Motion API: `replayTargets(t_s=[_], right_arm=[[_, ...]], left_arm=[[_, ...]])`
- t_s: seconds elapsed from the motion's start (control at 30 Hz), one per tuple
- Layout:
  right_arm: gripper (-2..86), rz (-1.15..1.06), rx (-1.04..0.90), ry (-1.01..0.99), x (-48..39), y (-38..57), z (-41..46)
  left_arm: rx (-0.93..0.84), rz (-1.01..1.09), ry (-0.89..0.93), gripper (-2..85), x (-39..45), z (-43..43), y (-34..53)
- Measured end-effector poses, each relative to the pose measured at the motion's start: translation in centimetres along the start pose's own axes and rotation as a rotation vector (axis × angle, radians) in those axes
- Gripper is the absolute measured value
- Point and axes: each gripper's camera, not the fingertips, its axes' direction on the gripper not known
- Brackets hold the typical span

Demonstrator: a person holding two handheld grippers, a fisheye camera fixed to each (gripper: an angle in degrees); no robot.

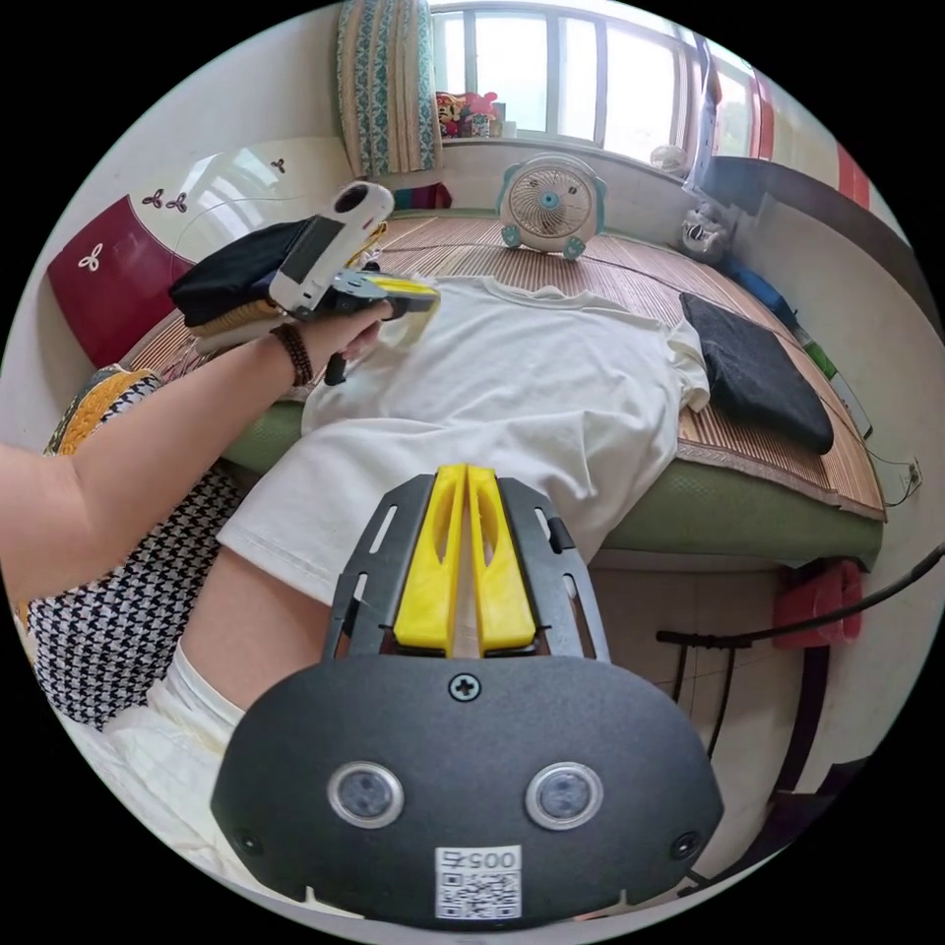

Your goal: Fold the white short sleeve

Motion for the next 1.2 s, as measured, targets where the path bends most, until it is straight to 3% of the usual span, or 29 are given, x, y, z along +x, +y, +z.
replayTargets(t_s=[0.23, 0.43, 0.63, 0.73, 0.97, 1.2], right_arm=[[-1.6, -0.041, 0.004, 0.078, -1.6, 0.1, 0.0], [-1.5, -0.032, 0.003, 0.044, -1.4, 0.1, 0.0], [-1.5, -0.026, 0.003, 0.043, -1.2, 0.2, 0.1], [-1.6, -0.019, 0.004, 0.034, -0.9, 0.3, 0.1], [-1.6, -0.023, 0.006, 0.025, -0.6, 0.4, 0.1], [-1.6, -0.01, 0.007, 0.004, 0.0, 0.5, 0.1]], left_arm=[[0.118, -0.013, 0.063, 5.5, -0.8, -3.1, 2.7], [0.167, -0.28, 0.098, 8.9, -6.7, -3.0, 2.8], [0.013, -0.385, 0.127, 10.2, -9.4, 2.6, -0.1], [-0.057, -0.474, 0.106, 6.2, -10.3, 4.6, -0.8], [0.081, -0.424, 0.101, 2.5, -11.8, 1.6, -6.0], [-0.094, -0.245, 0.233, 6.1, -10.6, 5.2, -12.6]])
